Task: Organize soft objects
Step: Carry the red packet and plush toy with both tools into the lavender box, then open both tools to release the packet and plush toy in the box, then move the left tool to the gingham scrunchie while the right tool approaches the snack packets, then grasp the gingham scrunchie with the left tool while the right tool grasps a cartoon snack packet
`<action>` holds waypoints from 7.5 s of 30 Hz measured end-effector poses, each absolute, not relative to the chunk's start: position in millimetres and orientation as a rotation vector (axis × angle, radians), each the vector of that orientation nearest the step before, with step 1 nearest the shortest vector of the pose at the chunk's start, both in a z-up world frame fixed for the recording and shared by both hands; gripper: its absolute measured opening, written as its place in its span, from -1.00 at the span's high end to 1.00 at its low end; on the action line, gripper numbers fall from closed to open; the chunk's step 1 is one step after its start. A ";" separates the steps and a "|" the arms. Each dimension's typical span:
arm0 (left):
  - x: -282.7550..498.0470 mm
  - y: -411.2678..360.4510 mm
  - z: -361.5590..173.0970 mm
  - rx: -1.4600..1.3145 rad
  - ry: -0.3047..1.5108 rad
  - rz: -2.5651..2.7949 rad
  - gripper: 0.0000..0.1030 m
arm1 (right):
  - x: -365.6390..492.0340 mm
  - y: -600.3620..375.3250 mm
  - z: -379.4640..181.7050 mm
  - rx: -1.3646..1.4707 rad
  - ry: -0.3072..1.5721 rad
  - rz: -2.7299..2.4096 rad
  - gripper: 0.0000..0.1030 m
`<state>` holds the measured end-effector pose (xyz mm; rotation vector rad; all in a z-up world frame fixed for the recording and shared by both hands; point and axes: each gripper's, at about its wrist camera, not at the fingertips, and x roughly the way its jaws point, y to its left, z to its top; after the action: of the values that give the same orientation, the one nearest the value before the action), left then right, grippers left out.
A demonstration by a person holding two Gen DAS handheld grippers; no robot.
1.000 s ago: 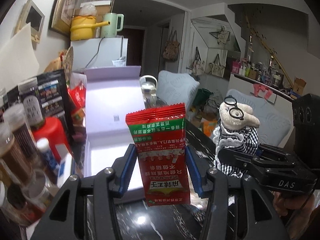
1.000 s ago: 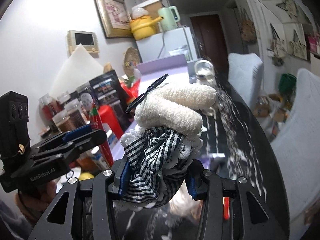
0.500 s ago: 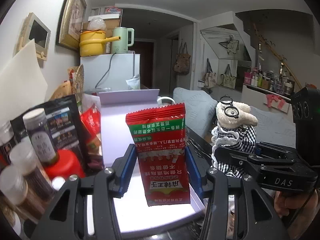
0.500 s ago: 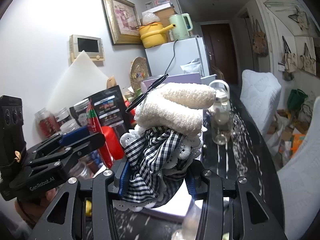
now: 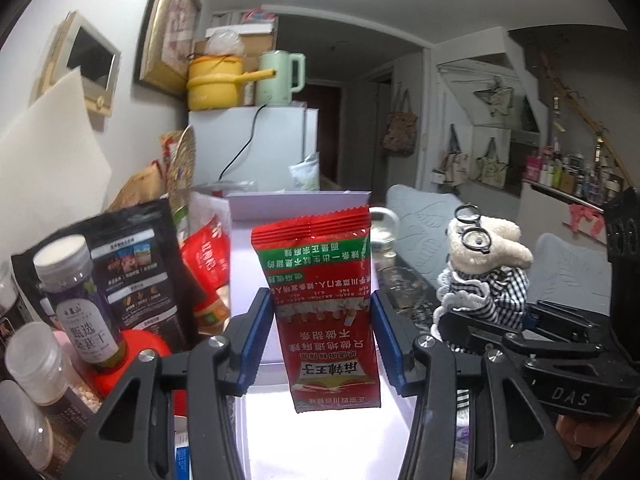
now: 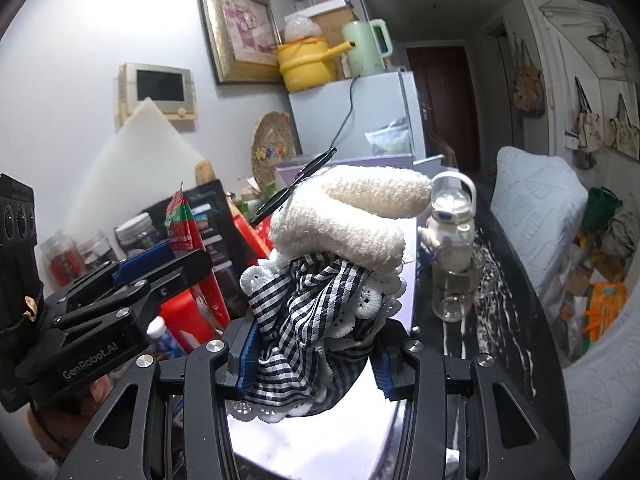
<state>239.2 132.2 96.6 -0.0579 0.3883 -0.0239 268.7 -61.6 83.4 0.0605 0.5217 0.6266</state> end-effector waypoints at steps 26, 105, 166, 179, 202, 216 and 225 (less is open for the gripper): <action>344.2 148.2 -2.5 -0.019 0.727 0.086 0.05 | 353.6 -24.0 -22.7 -0.004 0.803 0.566 0.10; 242.9 105.9 96.2 -0.025 0.546 -0.028 -0.36 | 232.7 -88.0 91.1 -0.063 0.501 0.358 -0.69; 135.7 -17.1 -74.9 0.082 0.904 -0.338 -0.69 | 89.4 -229.9 -58.2 0.143 0.742 0.174 -0.74; 154.5 -26.0 -97.2 0.102 0.911 -0.298 0.27 | 98.9 -243.5 -69.1 0.191 0.761 0.172 -0.74; 108.6 39.2 -51.3 -0.020 0.813 -0.292 0.54 | 119.3 -201.2 -83.4 0.130 0.792 0.266 -0.73; 109.4 46.1 -55.9 -0.067 0.827 -0.293 0.54 | 152.8 -172.3 -99.8 -0.051 0.850 0.306 -0.50; 112.2 49.8 -59.0 -0.088 0.835 -0.289 0.54 | 151.7 -167.9 -106.4 -0.066 0.881 0.334 0.08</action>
<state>112.2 49.8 -59.0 -0.0878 0.8349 -0.2888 151.7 -167.9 -106.4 -0.0659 0.8815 0.3336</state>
